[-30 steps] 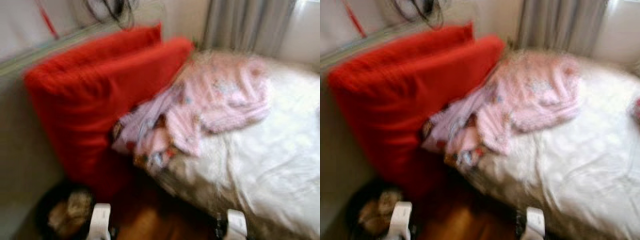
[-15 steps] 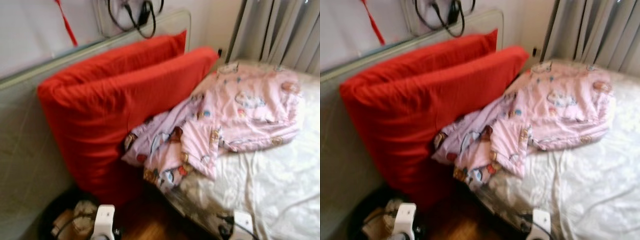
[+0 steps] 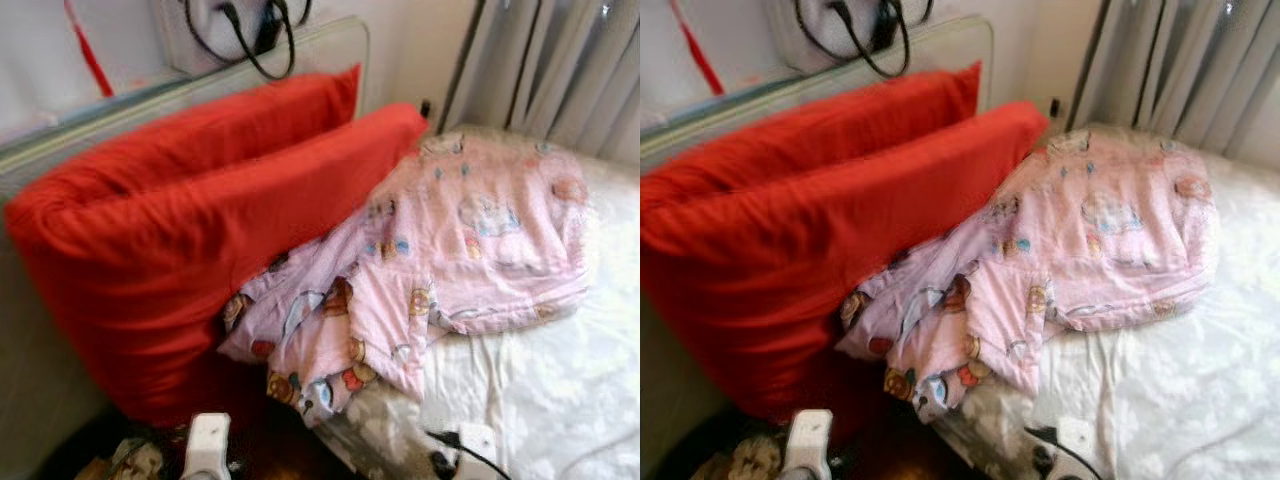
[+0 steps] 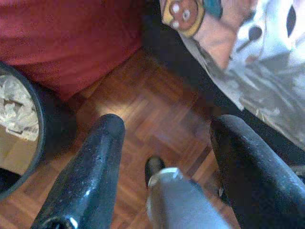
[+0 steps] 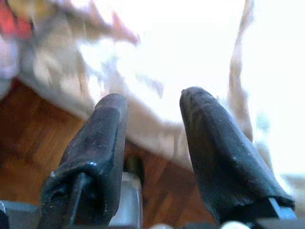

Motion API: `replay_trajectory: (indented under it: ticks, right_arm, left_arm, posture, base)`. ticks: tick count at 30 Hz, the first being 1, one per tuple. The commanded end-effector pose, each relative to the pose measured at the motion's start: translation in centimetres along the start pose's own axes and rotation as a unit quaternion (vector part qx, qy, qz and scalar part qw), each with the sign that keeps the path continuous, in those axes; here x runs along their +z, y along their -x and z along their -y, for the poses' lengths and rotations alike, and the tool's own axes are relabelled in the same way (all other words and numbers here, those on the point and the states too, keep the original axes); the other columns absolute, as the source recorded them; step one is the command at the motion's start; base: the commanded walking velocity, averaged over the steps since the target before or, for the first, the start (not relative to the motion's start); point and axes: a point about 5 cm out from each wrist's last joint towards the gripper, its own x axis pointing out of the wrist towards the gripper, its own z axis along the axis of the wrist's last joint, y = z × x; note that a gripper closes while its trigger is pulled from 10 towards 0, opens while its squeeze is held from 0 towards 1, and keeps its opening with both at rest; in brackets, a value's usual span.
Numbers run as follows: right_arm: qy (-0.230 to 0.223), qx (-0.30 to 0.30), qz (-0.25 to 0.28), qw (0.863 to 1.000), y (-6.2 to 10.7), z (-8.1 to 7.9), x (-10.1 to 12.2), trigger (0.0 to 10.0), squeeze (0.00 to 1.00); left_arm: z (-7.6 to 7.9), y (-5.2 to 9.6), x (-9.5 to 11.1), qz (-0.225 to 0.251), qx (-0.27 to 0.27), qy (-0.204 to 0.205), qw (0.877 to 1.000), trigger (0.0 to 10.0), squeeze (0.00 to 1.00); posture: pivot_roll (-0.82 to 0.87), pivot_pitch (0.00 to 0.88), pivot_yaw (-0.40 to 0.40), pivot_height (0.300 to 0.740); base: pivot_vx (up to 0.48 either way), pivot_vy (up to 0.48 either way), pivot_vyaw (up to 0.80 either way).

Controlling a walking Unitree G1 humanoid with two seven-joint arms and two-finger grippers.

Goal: Clean up the room

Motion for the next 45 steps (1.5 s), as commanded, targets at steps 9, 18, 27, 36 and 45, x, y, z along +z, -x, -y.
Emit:
replay_trajectory:
  ticks: [9,18,27,36,45]
  right_arm:
    - [-0.024,0.001,0.026,0.999,-0.2,-0.7,0.8,10.0,0.00]
    - [-0.028,0.030,0.153,0.987,-0.6,-0.8,6.5,10.0,0.00]
    - [-0.006,0.050,0.265,0.963,0.0,-1.0,10.5,10.0,0.00]
    - [0.015,0.102,0.317,0.943,0.8,-3.5,11.4,10.0,0.00]
    - [0.031,0.112,0.317,0.941,1.0,-4.6,11.5,10.0,0.00]
  left_arm:
    - [-1.4,0.3,-0.5,0.015,0.019,0.041,0.999,10.0,0.00]
    - [-1.4,0.7,0.0,0.091,0.024,0.093,0.991,10.0,0.00]
    - [-1.3,1.8,8.9,0.313,-0.012,0.012,0.950,10.0,0.00]
    - [-1.3,3.2,12.5,0.395,-0.020,-0.002,0.918,10.0,0.00]
    - [-1.5,3.6,11.8,0.390,-0.023,-0.005,0.921,10.0,0.00]
  posture:
    - [0.03,0.000,-0.010,0.740]
    - [0.03,0.000,-0.017,0.740]
    - [0.04,0.000,-0.027,0.740]
    - [0.05,0.000,-0.033,0.740]
    - [0.04,0.007,-0.034,0.740]
  base:
    - [0.130,0.000,0.00]
    - [0.000,0.000,0.00]
    - [0.000,0.000,0.00]
    - [0.000,0.000,0.00]
    - [0.000,0.000,0.00]
